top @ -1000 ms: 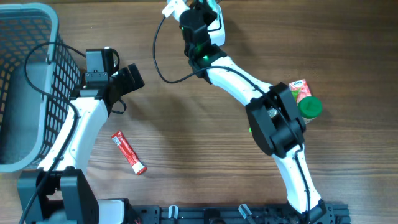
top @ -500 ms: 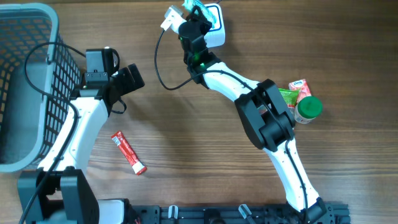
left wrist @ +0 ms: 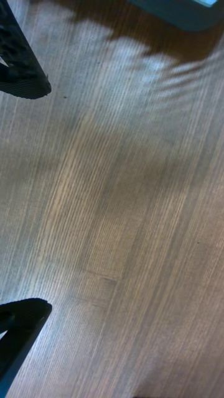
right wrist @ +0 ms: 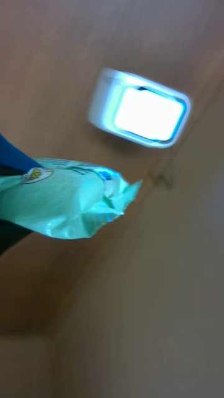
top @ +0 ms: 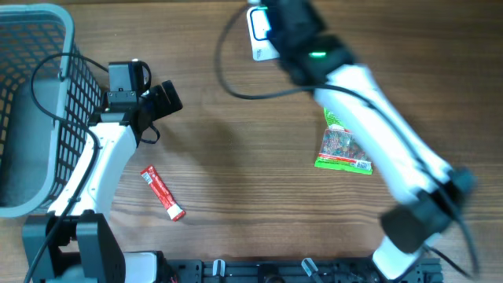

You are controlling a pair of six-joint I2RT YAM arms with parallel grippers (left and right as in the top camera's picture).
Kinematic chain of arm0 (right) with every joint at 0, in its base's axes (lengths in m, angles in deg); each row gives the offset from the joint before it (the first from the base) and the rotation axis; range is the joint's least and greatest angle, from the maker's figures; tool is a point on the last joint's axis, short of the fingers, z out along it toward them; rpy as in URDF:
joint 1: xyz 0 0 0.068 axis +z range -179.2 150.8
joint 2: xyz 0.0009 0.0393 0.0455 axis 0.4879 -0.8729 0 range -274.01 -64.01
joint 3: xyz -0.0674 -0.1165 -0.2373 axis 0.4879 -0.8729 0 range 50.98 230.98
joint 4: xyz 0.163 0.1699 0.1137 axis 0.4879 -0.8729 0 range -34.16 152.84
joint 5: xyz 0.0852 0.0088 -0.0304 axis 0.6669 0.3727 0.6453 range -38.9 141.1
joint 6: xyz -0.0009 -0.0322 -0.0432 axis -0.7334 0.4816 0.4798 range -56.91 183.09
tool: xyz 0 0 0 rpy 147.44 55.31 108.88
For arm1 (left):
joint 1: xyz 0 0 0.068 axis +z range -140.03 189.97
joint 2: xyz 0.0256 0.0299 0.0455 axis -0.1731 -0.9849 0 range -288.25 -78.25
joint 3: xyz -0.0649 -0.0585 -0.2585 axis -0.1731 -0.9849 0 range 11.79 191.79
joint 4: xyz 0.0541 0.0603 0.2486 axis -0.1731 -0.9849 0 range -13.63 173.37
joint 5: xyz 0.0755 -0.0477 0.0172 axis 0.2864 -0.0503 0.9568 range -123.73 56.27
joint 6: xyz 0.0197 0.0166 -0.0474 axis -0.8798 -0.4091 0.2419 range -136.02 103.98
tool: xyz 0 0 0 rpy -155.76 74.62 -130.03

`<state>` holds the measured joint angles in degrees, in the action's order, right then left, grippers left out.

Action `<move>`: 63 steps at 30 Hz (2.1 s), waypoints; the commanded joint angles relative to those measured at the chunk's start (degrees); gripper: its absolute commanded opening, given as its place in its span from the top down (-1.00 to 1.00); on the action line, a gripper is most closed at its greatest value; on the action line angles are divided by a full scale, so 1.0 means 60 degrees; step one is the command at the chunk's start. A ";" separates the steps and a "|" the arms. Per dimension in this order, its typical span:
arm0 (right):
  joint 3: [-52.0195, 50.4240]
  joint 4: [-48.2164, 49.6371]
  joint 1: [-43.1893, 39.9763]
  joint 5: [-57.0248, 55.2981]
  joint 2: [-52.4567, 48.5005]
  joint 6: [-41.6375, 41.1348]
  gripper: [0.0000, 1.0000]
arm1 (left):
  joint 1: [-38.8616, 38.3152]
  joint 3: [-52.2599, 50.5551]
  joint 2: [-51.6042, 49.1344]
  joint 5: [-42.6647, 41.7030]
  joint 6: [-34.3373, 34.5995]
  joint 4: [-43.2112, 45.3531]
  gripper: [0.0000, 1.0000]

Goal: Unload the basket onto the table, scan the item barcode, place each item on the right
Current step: 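Lower the wipes pack beside the snack bag and release it, then grasp the red stick packet with the left gripper and lift it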

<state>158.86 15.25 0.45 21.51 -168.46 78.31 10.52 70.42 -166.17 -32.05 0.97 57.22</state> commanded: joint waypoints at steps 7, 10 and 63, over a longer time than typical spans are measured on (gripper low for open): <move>-0.4226 -0.3442 -0.4470 0.6011 0.0087 -0.2320 0.81 | 0.0058 0.0051 -0.0036 0.0062 -0.0124 0.0033 -1.00; -0.5093 -0.2244 -0.4867 0.6007 0.0087 -0.2313 0.21 | 0.0058 0.0051 -0.0036 0.0062 -0.0120 0.0033 -1.00; -0.4000 -0.2044 -0.1446 0.9293 0.0998 -0.4076 -0.79 | -0.3217 -0.1687 0.1082 -0.2014 0.3009 -0.0390 0.15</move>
<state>134.51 3.16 -8.64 73.14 -162.88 54.53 -11.29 52.06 -159.85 -47.75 25.98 59.86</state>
